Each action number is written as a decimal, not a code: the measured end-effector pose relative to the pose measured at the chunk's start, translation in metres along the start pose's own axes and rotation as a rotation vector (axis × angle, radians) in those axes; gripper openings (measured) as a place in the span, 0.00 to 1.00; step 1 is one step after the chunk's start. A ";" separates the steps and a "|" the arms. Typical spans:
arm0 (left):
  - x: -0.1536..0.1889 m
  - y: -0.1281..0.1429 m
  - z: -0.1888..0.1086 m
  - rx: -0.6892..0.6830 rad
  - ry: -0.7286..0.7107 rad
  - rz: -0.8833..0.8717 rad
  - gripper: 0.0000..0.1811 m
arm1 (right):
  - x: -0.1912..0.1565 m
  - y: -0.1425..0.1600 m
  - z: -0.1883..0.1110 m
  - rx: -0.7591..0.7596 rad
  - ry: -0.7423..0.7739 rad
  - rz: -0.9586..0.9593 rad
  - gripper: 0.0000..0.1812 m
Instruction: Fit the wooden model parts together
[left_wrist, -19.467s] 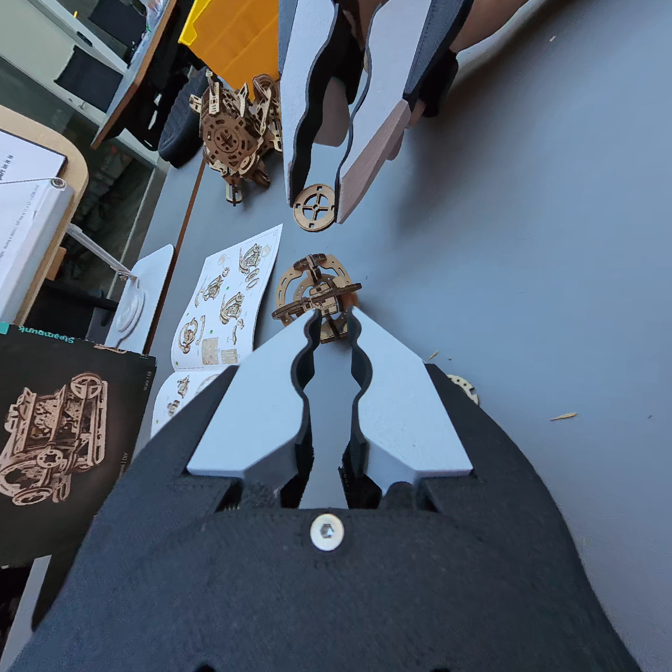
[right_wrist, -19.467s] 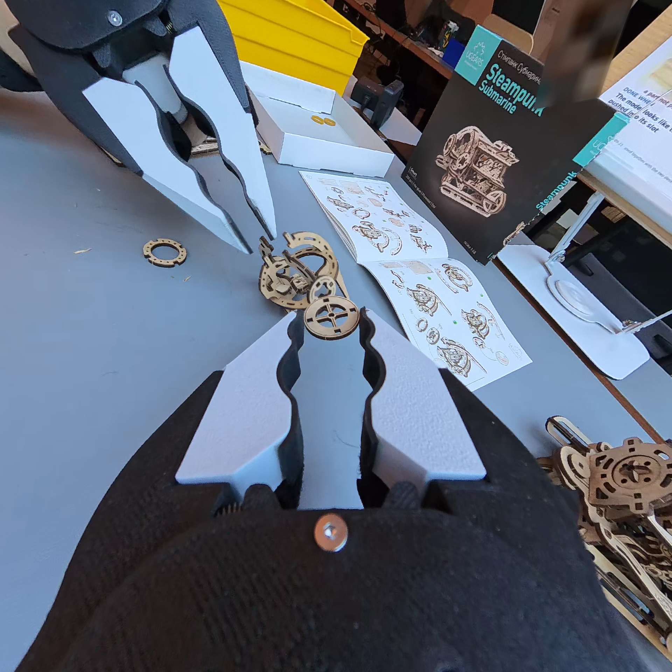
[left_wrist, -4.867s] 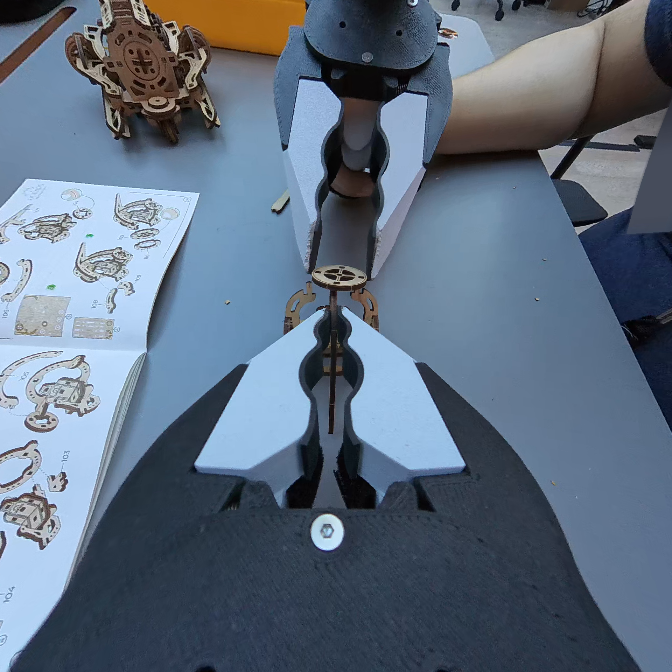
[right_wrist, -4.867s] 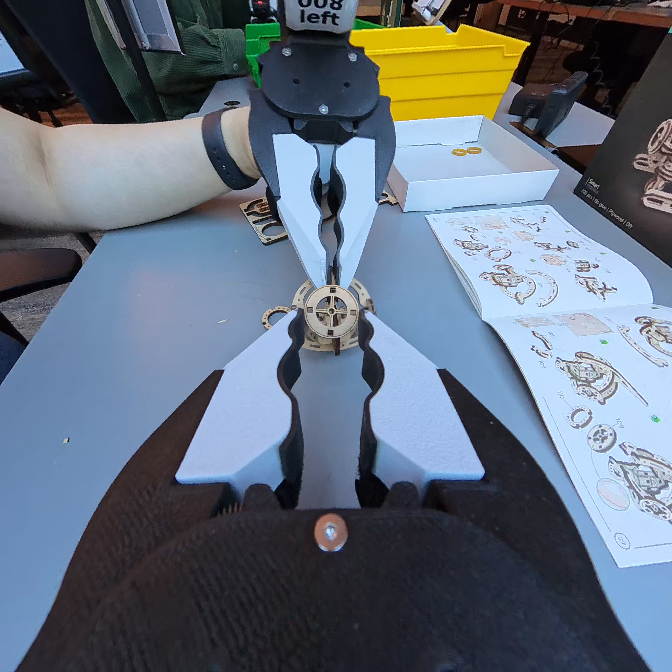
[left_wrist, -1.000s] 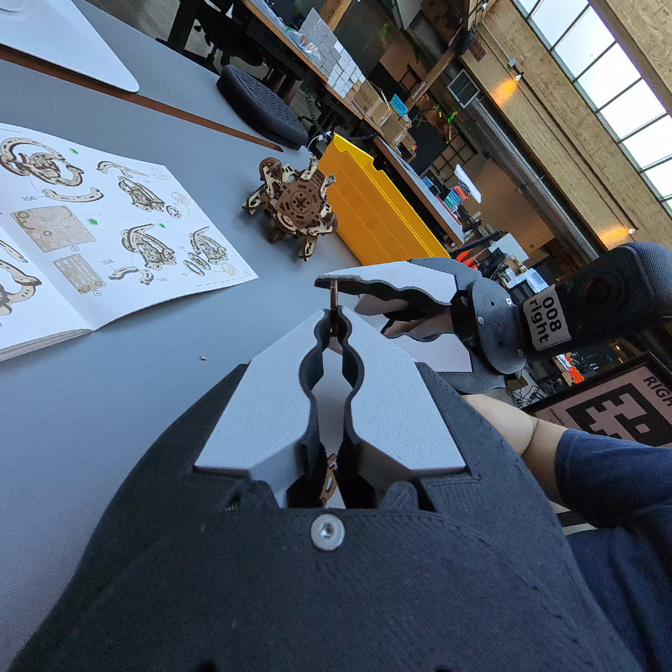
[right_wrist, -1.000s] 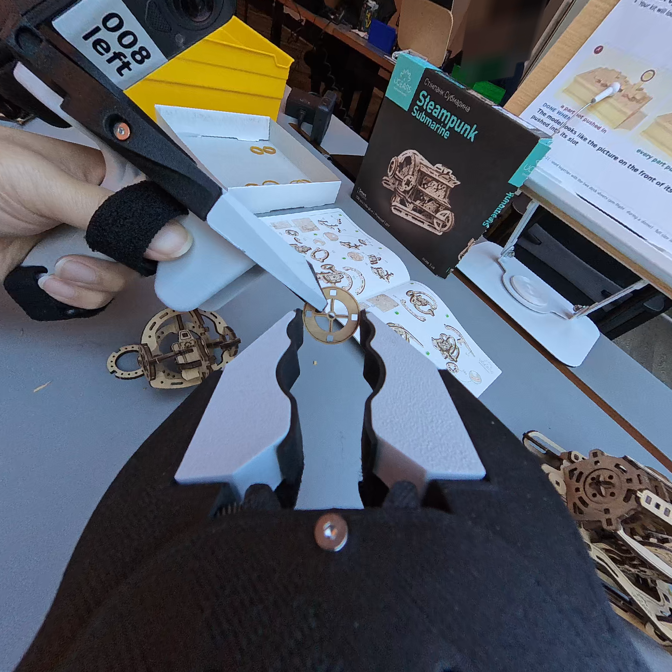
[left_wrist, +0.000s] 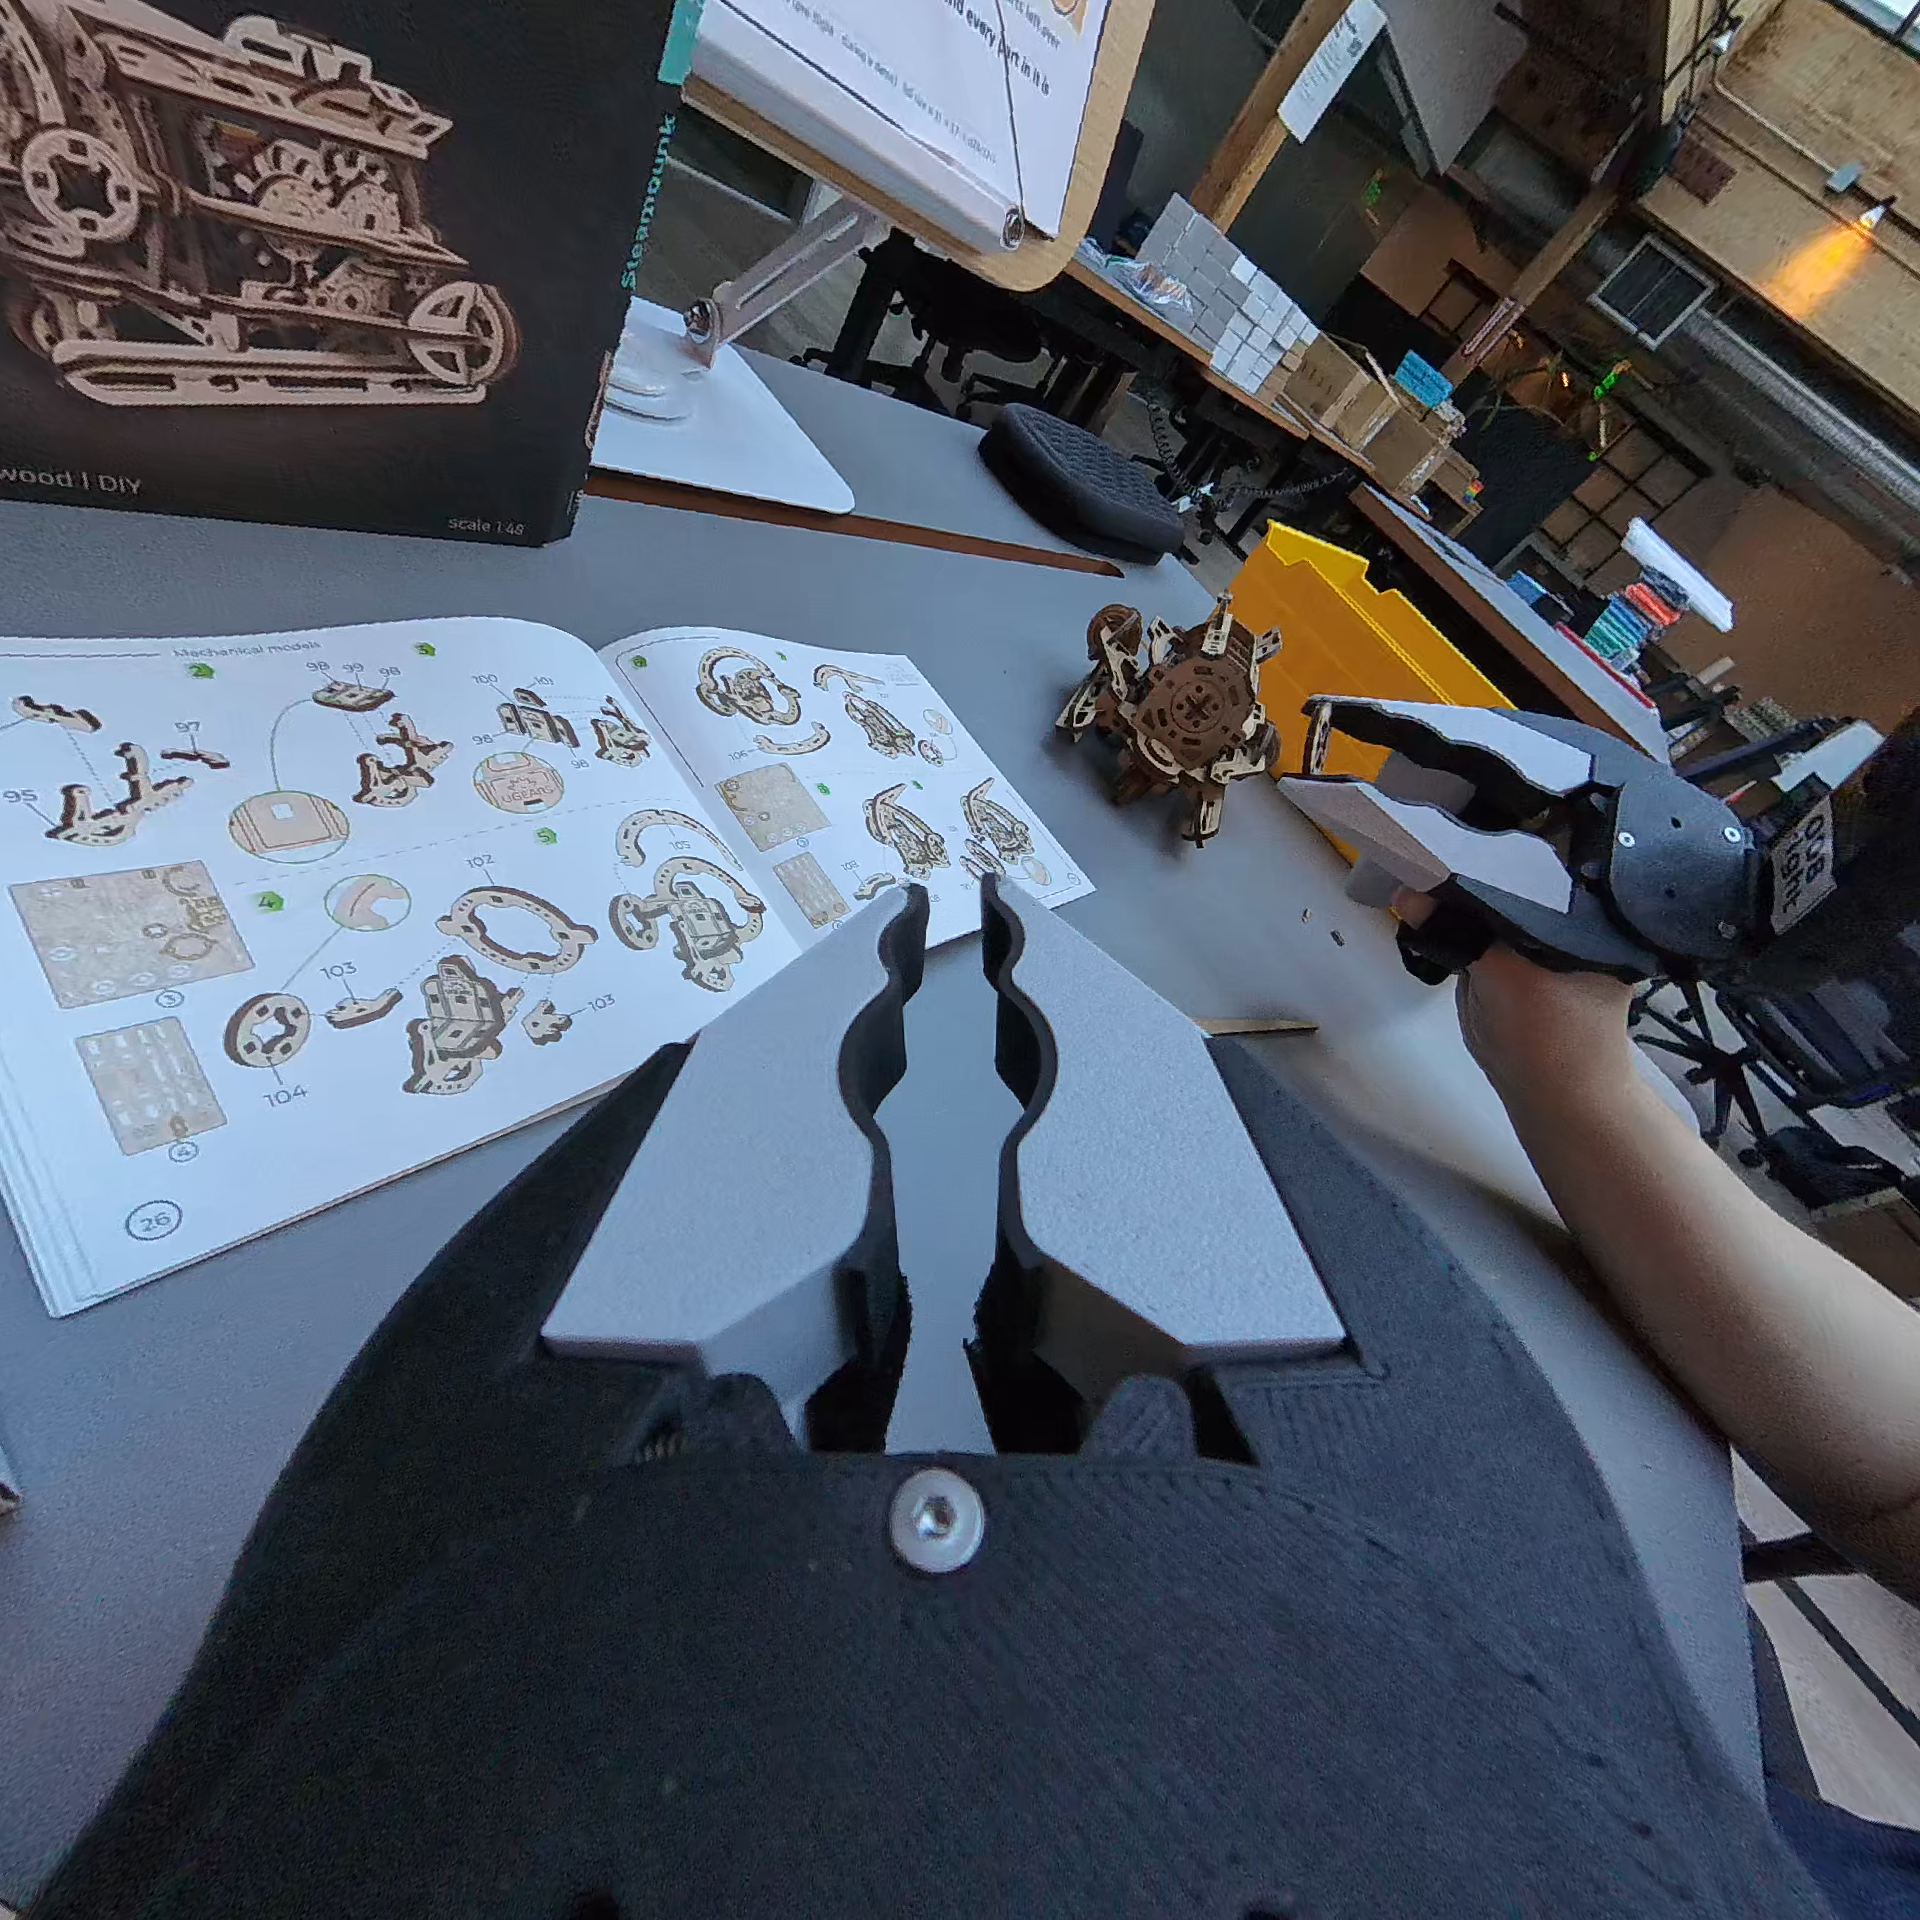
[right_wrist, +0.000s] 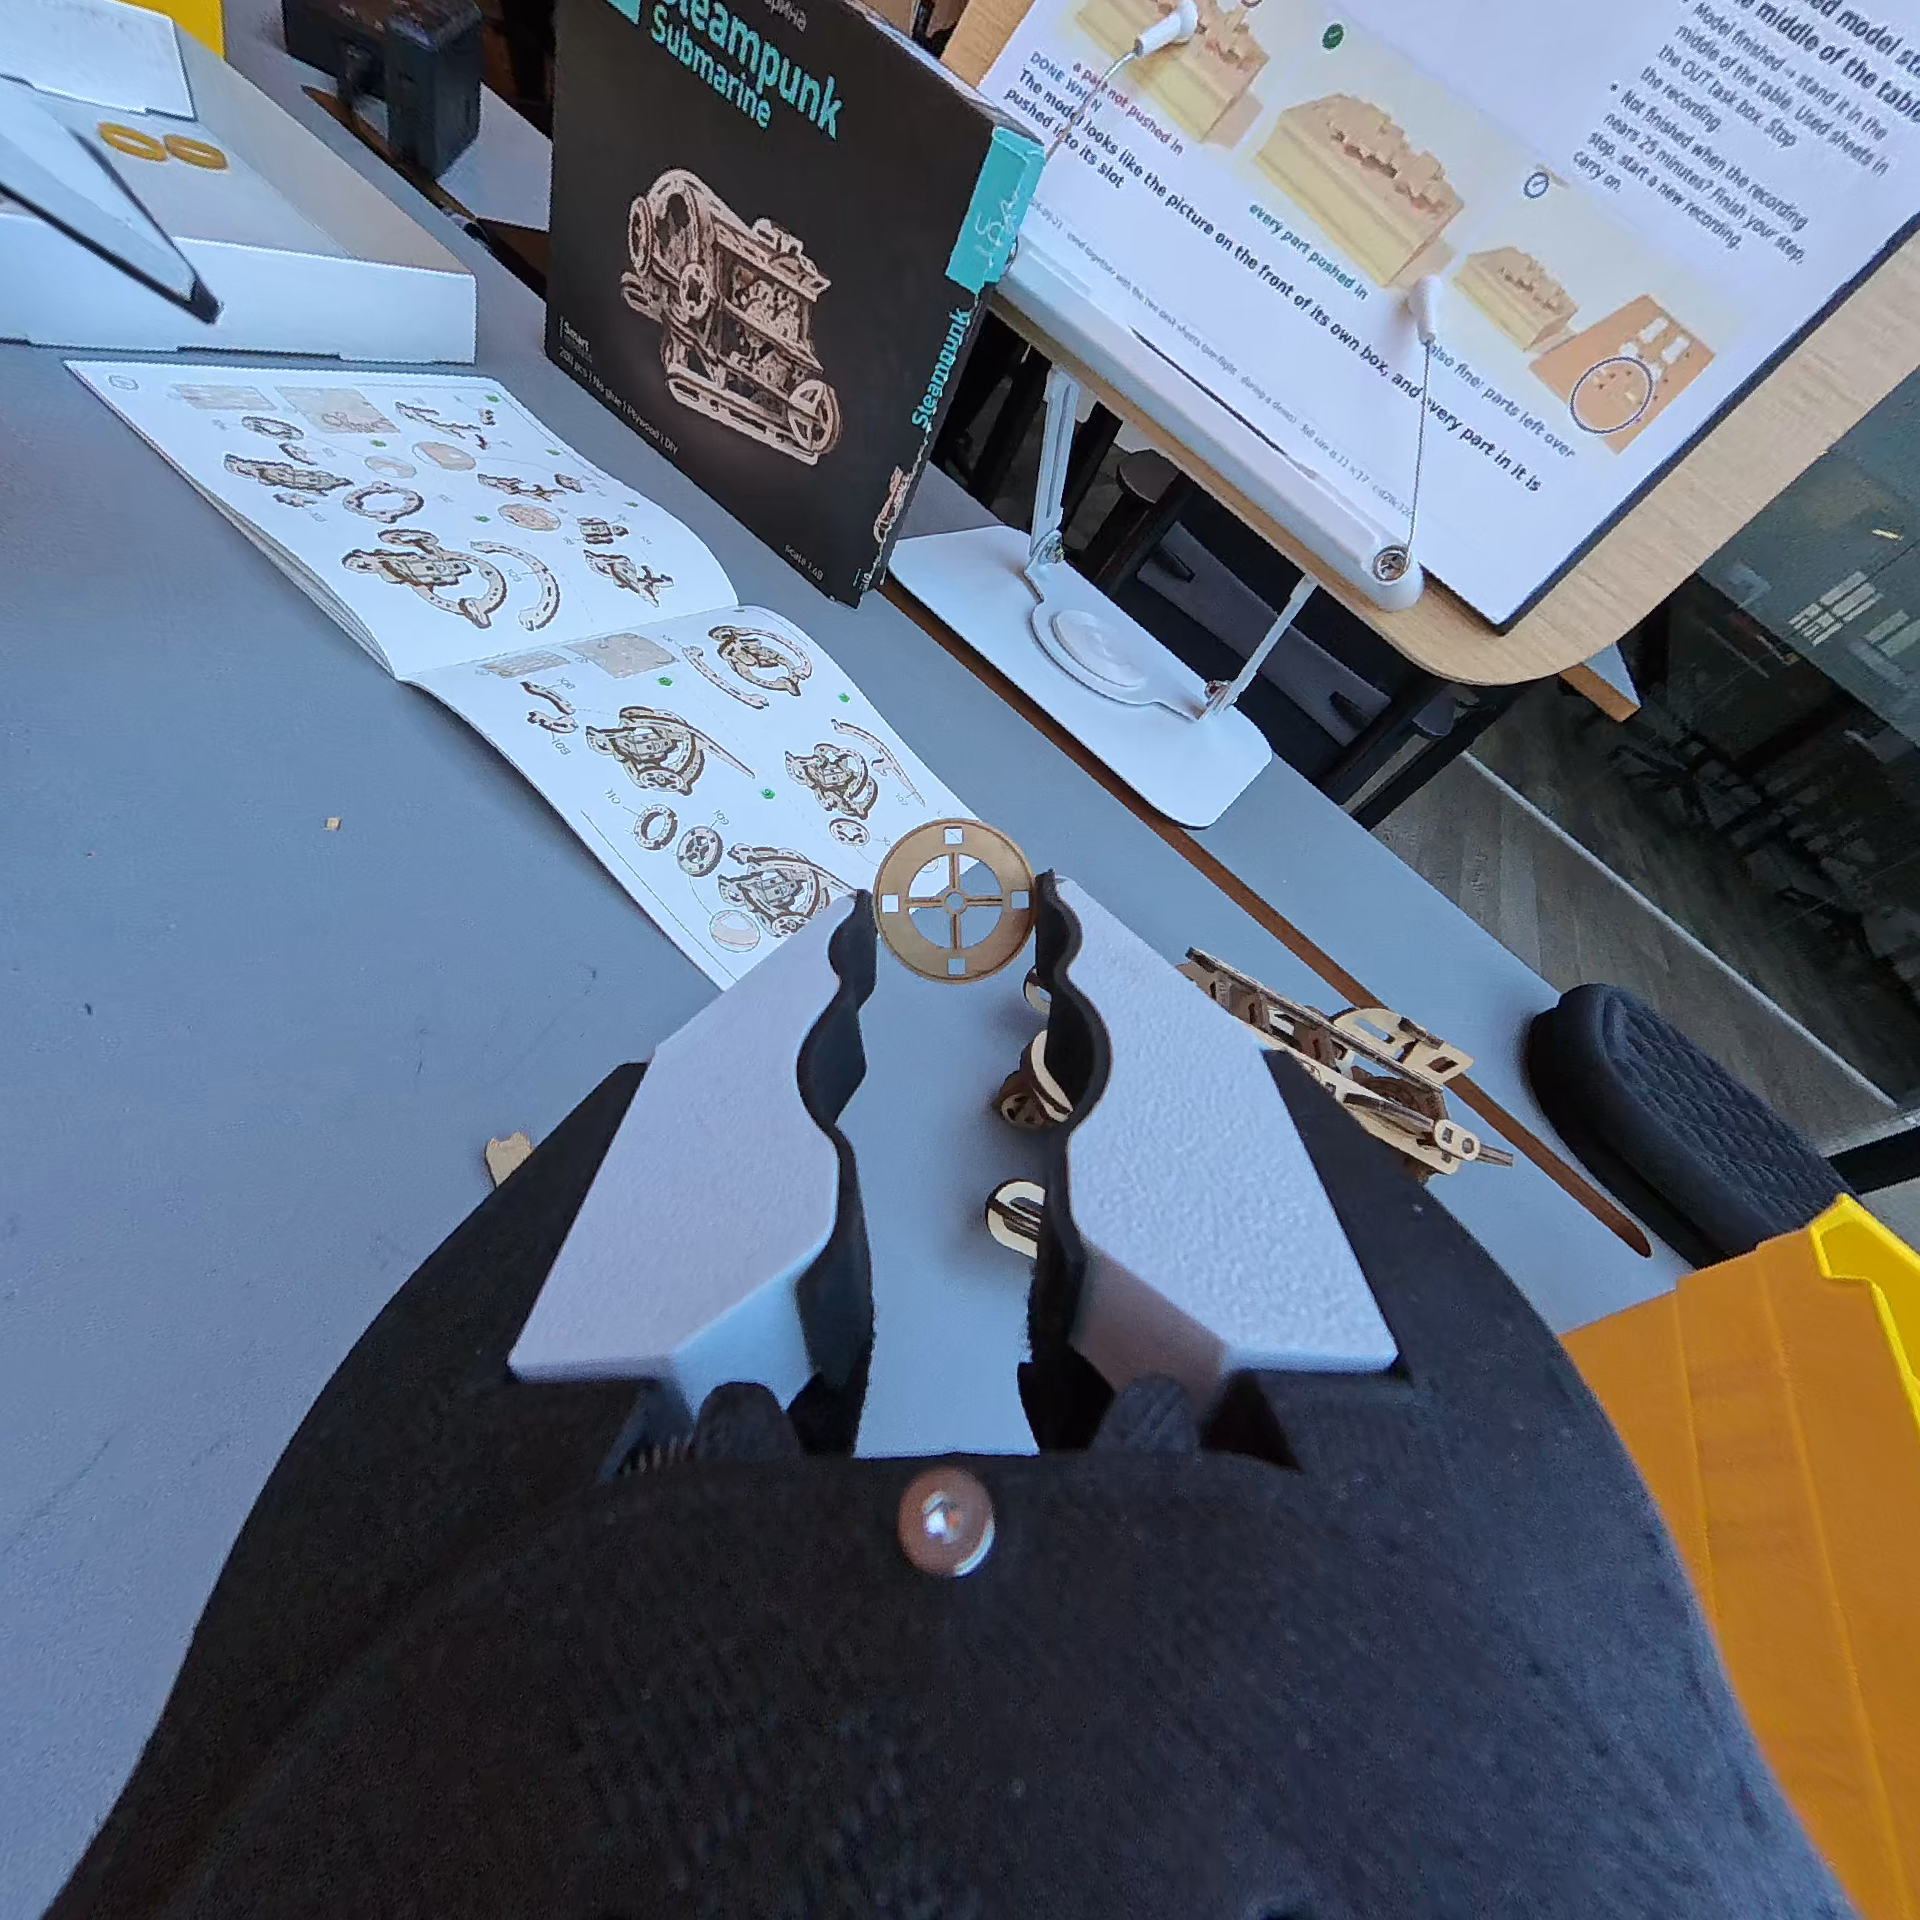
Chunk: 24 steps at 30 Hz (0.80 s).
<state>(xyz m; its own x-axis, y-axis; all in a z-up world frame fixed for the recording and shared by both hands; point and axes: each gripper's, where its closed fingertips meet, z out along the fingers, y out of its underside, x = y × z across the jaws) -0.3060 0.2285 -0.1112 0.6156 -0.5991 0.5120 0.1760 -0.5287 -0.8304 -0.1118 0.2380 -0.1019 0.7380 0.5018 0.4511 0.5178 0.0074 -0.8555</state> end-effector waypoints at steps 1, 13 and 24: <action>0.000 0.000 0.000 0.001 0.002 0.000 0.04 | -0.001 0.001 0.000 -0.005 -0.005 -0.004 0.16; 0.004 0.000 0.001 -0.006 0.029 -0.008 0.03 | -0.004 0.004 0.000 -0.013 -0.029 0.006 0.16; 0.008 0.000 0.001 -0.008 0.048 -0.002 0.03 | -0.005 0.002 -0.001 -0.011 -0.019 0.028 0.16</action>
<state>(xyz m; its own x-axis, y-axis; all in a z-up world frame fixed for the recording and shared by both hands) -0.3004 0.2243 -0.1079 0.5776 -0.6259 0.5240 0.1712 -0.5348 -0.8275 -0.1139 0.2343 -0.1050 0.7438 0.5180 0.4223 0.5020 -0.0158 -0.8647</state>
